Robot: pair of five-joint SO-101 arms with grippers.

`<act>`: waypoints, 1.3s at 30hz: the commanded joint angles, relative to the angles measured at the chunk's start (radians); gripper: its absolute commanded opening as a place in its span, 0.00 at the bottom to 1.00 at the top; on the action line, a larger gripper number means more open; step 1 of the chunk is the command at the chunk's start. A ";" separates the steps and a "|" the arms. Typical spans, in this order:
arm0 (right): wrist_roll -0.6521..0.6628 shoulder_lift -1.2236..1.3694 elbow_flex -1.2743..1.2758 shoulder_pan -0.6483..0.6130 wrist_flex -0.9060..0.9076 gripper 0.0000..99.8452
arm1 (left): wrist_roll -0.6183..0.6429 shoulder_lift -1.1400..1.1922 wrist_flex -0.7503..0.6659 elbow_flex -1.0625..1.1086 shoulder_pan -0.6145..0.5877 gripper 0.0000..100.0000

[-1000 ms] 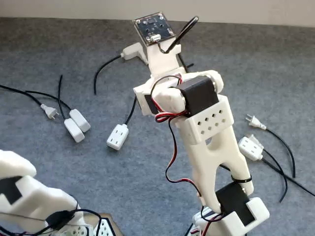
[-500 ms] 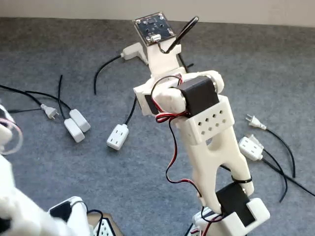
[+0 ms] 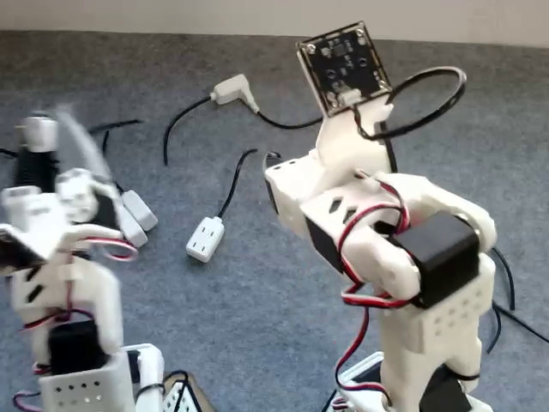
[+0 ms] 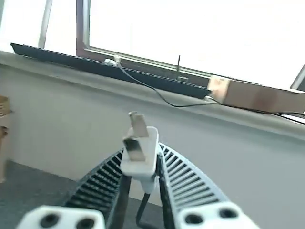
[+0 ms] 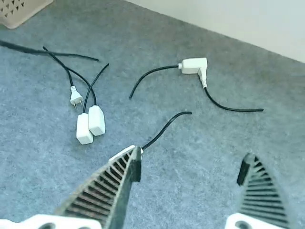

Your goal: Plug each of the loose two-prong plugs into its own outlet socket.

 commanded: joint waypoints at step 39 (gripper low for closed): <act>0.250 -0.266 0.542 -0.085 -0.449 0.01 | -0.009 -0.077 -0.150 0.213 0.828 0.01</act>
